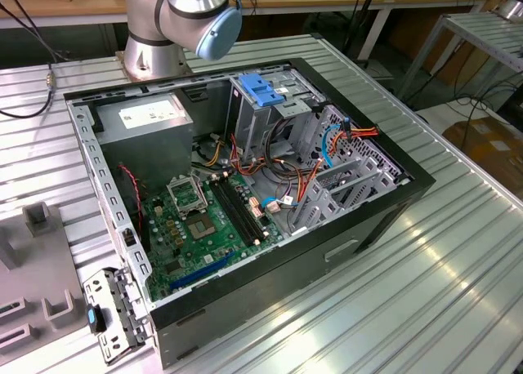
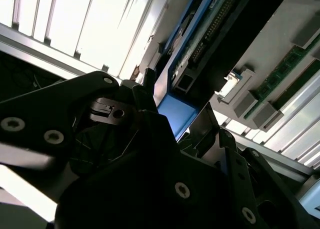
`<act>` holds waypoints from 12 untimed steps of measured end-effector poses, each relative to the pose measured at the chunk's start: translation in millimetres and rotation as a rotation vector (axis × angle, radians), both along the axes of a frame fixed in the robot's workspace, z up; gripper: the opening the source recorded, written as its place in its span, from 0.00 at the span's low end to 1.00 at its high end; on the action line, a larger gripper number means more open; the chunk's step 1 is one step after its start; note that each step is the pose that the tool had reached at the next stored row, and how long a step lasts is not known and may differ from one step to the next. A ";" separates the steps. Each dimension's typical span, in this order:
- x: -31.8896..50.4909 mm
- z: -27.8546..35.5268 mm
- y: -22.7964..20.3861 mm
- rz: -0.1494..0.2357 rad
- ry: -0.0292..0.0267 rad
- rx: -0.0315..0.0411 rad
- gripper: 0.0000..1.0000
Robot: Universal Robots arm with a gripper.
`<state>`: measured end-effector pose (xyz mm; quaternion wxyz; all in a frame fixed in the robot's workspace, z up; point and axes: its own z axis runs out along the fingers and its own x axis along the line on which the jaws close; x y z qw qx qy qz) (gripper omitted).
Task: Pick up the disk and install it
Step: 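Pick up the disk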
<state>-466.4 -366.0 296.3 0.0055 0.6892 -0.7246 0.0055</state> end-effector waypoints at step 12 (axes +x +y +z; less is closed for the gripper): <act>0.0 -0.9 1.3 0.001 0.0001 -0.0001 0.54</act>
